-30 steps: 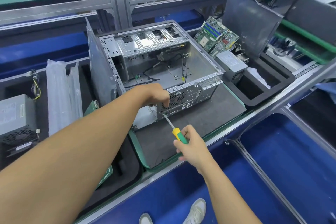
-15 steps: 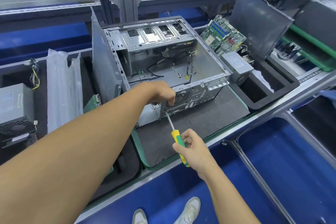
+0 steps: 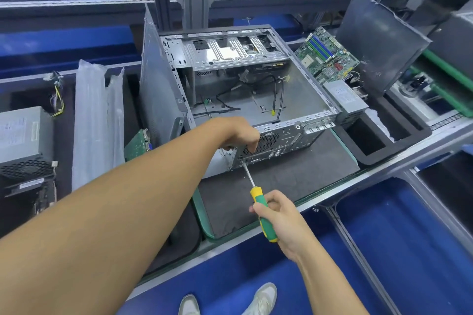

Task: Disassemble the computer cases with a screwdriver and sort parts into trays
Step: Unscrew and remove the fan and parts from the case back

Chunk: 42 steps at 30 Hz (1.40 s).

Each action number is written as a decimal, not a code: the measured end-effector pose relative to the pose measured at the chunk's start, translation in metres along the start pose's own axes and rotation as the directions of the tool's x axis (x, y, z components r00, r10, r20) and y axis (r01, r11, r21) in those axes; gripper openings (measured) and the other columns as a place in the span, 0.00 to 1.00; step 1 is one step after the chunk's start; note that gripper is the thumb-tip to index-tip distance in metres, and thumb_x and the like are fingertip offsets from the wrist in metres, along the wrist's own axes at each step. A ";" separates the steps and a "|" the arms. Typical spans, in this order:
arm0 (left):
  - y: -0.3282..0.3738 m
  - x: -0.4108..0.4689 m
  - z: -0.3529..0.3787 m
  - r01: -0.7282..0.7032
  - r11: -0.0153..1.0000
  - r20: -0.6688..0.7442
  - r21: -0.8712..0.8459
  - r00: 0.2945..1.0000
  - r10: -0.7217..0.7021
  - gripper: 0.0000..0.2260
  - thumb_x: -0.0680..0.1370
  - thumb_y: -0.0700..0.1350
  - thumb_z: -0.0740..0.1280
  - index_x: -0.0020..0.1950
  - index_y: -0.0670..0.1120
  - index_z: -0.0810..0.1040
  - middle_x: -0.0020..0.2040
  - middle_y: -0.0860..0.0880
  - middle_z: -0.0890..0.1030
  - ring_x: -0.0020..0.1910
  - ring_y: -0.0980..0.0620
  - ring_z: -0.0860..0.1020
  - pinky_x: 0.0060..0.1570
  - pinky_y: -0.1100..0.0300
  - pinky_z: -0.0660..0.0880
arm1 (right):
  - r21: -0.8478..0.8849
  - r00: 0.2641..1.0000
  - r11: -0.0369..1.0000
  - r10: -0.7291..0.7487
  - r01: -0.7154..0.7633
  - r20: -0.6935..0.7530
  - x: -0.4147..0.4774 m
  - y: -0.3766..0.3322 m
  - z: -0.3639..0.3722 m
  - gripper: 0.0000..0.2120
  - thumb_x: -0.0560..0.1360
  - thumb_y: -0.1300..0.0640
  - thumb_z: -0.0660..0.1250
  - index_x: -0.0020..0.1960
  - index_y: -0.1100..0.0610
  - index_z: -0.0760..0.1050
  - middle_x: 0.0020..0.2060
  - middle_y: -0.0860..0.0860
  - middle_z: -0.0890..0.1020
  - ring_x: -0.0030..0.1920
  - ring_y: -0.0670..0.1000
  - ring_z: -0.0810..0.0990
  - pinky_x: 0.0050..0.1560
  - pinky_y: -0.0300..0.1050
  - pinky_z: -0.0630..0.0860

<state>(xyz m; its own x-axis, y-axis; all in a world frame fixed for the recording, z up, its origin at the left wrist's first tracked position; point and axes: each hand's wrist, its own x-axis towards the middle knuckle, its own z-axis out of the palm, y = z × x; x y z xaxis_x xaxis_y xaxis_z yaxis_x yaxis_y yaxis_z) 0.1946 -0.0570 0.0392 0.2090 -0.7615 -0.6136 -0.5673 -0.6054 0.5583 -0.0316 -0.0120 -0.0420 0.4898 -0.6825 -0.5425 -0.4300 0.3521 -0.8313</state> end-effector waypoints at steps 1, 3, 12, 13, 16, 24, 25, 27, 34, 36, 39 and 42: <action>0.000 0.000 -0.001 -0.004 1.000 0.008 -0.010 1.000 0.004 0.07 0.71 0.43 0.68 0.40 0.44 0.70 0.41 0.44 0.67 0.40 0.45 0.65 0.41 0.53 0.64 | -0.050 0.998 0.998 -0.043 0.041 -0.035 0.002 0.003 0.002 0.08 0.77 0.60 0.70 0.45 0.55 0.71 0.38 0.53 0.82 0.38 0.51 0.76 0.38 0.46 0.69; -0.001 0.001 -0.001 -0.014 0.999 0.025 -0.029 1.000 0.014 0.07 0.72 0.42 0.68 0.39 0.44 0.69 0.41 0.44 0.67 0.41 0.45 0.64 0.42 0.52 0.63 | -0.057 0.994 0.995 -0.085 0.081 -0.068 0.004 0.007 0.007 0.10 0.76 0.62 0.70 0.46 0.55 0.68 0.38 0.52 0.79 0.37 0.51 0.80 0.38 0.48 0.74; -0.003 -0.003 -0.002 -0.019 0.999 0.023 -0.038 1.000 0.020 0.08 0.69 0.47 0.68 0.41 0.44 0.72 0.43 0.45 0.70 0.40 0.45 0.68 0.41 0.53 0.67 | 0.171 0.969 0.957 0.218 -0.236 0.115 0.008 -0.005 0.013 0.10 0.81 0.58 0.62 0.55 0.62 0.79 0.48 0.55 0.86 0.37 0.52 0.79 0.41 0.46 0.75; -0.003 -0.004 -0.003 -0.020 0.999 0.025 -0.041 0.999 0.021 0.08 0.69 0.46 0.67 0.42 0.44 0.72 0.43 0.45 0.70 0.40 0.45 0.68 0.41 0.53 0.67 | 0.121 0.975 0.971 0.191 -0.204 0.117 0.007 -0.004 0.012 0.10 0.81 0.61 0.61 0.56 0.61 0.79 0.49 0.55 0.87 0.38 0.50 0.79 0.43 0.45 0.75; -0.002 -0.006 -0.004 -0.020 1.000 0.025 -0.019 0.999 0.020 0.08 0.70 0.46 0.67 0.41 0.44 0.70 0.41 0.45 0.68 0.39 0.45 0.66 0.39 0.54 0.64 | -0.021 0.993 0.999 0.043 -0.041 0.109 0.003 -0.001 0.007 0.05 0.80 0.60 0.66 0.55 0.54 0.77 0.45 0.51 0.87 0.40 0.47 0.78 0.45 0.46 0.73; 0.001 -0.012 -0.005 -0.003 1.000 0.019 0.016 1.000 0.002 0.07 0.68 0.43 0.65 0.36 0.45 0.66 0.35 0.46 0.65 0.33 0.46 0.62 0.32 0.59 0.58 | 0.053 0.998 0.996 0.069 -0.068 -0.010 0.005 0.000 0.012 0.13 0.76 0.56 0.73 0.55 0.51 0.70 0.45 0.53 0.77 0.32 0.50 0.75 0.30 0.46 0.76; 0.002 -0.013 -0.005 -0.002 1.000 0.025 0.004 1.000 0.002 0.08 0.68 0.42 0.65 0.35 0.46 0.65 0.35 0.46 0.65 0.33 0.46 0.62 0.32 0.59 0.57 | 0.097 0.993 0.988 0.118 -0.118 0.008 0.005 -0.002 0.012 0.12 0.77 0.54 0.71 0.56 0.54 0.71 0.44 0.54 0.77 0.32 0.51 0.75 0.29 0.45 0.73; 0.002 -0.014 -0.005 -0.003 1.000 0.038 -0.016 0.999 0.003 0.09 0.68 0.41 0.64 0.35 0.46 0.63 0.34 0.47 0.63 0.32 0.47 0.60 0.32 0.59 0.56 | 0.214 0.978 0.954 0.199 -0.209 0.069 0.006 -0.006 0.010 0.10 0.80 0.54 0.65 0.55 0.61 0.75 0.42 0.54 0.80 0.31 0.52 0.75 0.30 0.47 0.72; 0.005 -0.016 -0.005 -0.007 1.000 0.023 0.030 1.000 0.007 0.09 0.68 0.41 0.64 0.34 0.46 0.63 0.32 0.47 0.63 0.29 0.48 0.59 0.28 0.62 0.56 | -0.099 0.999 0.995 0.026 -0.021 0.045 -0.003 -0.005 -0.004 0.04 0.80 0.58 0.67 0.52 0.53 0.80 0.46 0.51 0.87 0.41 0.43 0.78 0.43 0.44 0.70; 0.006 -0.017 -0.005 0.000 0.999 0.029 0.041 1.000 -0.001 0.09 0.68 0.40 0.63 0.34 0.46 0.63 0.32 0.47 0.62 0.29 0.48 0.59 0.28 0.62 0.56 | -0.148 0.999 0.988 -0.036 0.034 -0.009 -0.003 -0.001 -0.003 0.06 0.79 0.58 0.68 0.47 0.47 0.77 0.41 0.47 0.84 0.37 0.44 0.76 0.39 0.43 0.71; 0.007 -0.016 -0.005 0.011 0.999 0.041 0.038 0.999 -0.013 0.09 0.68 0.40 0.63 0.35 0.46 0.62 0.34 0.46 0.62 0.30 0.48 0.59 0.29 0.61 0.55 | -0.183 0.976 0.977 -0.138 0.106 -0.171 -0.003 0.002 0.004 0.11 0.77 0.60 0.70 0.44 0.44 0.74 0.40 0.47 0.80 0.38 0.47 0.78 0.38 0.47 0.82; 0.007 -0.016 -0.004 0.013 1.000 0.066 0.017 0.998 -0.014 0.09 0.69 0.39 0.62 0.35 0.45 0.62 0.36 0.46 0.62 0.31 0.48 0.58 0.29 0.60 0.56 | -0.445 0.928 0.882 -0.284 0.154 -0.243 -0.003 0.000 0.010 0.12 0.76 0.56 0.71 0.44 0.45 0.69 0.39 0.44 0.79 0.39 0.47 0.78 0.36 0.45 0.77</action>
<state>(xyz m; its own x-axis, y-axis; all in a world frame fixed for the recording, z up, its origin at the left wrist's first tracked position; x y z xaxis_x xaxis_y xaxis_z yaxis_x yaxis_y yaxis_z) 0.1906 -0.0504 0.0551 0.1637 -0.7363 -0.6566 -0.5784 -0.6108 0.5407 -0.0253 -0.0036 -0.0414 0.3927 -0.8885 -0.2375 -0.6414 -0.0795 -0.7631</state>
